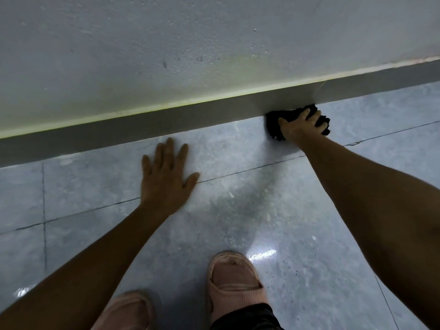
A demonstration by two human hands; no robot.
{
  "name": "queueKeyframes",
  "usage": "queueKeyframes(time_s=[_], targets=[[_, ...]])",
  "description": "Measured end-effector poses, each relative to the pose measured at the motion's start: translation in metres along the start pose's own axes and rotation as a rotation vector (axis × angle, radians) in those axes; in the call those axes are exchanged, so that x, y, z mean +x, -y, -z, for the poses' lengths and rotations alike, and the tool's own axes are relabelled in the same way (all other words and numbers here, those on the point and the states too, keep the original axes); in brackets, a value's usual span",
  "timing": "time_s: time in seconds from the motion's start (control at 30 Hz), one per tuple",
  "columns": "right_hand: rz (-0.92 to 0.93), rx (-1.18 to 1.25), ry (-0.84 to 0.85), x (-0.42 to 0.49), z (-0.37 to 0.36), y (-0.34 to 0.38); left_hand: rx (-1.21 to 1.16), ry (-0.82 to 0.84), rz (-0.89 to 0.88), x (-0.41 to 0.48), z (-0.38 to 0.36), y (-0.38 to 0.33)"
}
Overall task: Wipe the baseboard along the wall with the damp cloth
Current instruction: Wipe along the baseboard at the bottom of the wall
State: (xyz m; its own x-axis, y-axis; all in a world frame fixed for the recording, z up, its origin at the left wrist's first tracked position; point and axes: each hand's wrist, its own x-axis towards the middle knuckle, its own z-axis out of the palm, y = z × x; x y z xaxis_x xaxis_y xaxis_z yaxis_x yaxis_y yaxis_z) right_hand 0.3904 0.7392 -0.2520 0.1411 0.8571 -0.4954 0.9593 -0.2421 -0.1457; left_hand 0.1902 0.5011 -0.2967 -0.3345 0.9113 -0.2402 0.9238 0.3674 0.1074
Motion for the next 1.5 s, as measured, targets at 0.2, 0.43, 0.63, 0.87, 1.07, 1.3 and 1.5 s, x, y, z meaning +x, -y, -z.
queueKeyframes(time_s=[0.2,0.43,0.63,0.87,1.07,1.3,1.5], targets=[[0.233,-0.063,0.007,-0.037,-0.036,0.028,0.000,0.029,-0.003,-0.004,0.000,0.010],[0.299,-0.089,0.026,-0.025,-0.032,0.014,-0.036,0.013,0.015,-0.009,-0.001,0.019],[0.075,-0.079,0.011,-0.007,-0.005,0.017,-0.030,0.048,0.103,-0.030,-0.002,0.050],[0.356,-0.257,0.081,-0.075,-0.057,0.049,-0.008,0.027,0.112,-0.029,-0.004,0.046],[0.438,-0.279,0.068,-0.068,-0.059,0.033,-0.042,0.034,0.099,-0.029,-0.002,0.047],[0.103,-0.095,-0.052,-0.008,-0.014,0.010,-0.014,0.071,0.068,-0.031,0.000,0.050],[0.033,-0.115,-0.010,-0.014,-0.012,0.025,0.004,0.042,0.052,-0.031,0.002,0.055]])
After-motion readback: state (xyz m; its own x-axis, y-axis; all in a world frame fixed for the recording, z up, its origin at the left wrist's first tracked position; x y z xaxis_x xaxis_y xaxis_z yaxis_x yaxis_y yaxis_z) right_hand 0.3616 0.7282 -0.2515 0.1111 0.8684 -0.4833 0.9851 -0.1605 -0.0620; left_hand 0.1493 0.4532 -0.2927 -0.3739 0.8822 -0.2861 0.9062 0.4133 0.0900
